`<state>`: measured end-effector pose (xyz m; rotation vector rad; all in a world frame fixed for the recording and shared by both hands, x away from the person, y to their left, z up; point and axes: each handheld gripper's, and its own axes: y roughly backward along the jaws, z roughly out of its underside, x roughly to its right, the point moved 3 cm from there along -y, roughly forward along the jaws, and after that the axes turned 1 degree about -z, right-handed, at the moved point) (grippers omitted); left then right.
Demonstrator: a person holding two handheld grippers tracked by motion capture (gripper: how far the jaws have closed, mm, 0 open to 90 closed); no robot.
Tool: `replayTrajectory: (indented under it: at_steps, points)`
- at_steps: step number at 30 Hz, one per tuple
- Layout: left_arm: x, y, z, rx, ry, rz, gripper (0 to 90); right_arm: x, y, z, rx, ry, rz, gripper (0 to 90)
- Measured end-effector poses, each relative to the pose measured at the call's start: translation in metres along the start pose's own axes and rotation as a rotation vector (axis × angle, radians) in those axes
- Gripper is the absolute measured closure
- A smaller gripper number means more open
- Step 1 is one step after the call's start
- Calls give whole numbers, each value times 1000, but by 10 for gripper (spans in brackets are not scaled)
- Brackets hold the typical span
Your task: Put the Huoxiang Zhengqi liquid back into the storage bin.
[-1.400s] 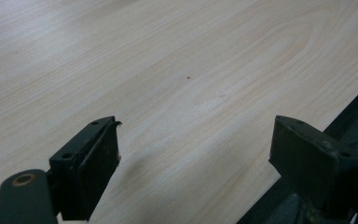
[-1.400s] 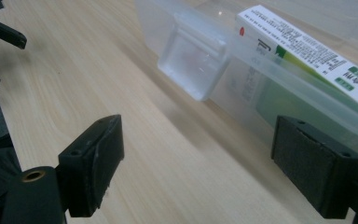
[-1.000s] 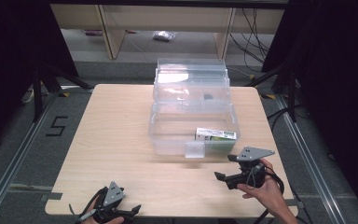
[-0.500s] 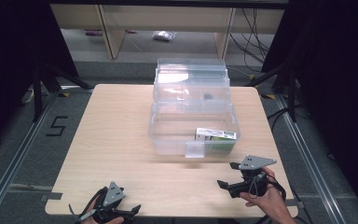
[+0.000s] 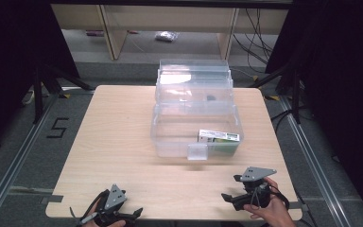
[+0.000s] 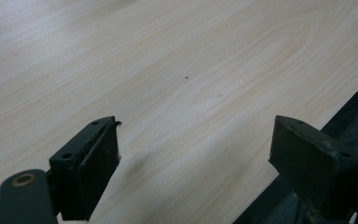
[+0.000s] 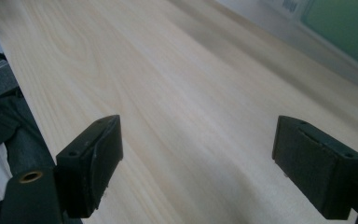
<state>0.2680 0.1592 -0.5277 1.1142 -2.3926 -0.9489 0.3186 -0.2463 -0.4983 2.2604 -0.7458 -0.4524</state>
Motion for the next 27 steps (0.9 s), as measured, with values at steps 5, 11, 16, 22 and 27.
replayTrajectory:
  at_steps: [5,11,16,22,27]
  points:
    - [-1,1,0,-13,-16,-1,150,-1,-3,11,-51,2,-4,167]
    - [0,-1,0,-1,-5,-8,150,-3,-1,21,-88,-8,9,165]
    - [-2,0,0,-17,-23,-7,150,-1,2,27,-94,-47,16,166]
    - [-1,-1,0,-4,-8,-11,150,0,2,31,-106,-35,22,167]
    - [-2,0,0,-16,-24,-10,150,0,2,30,-103,-28,28,167]
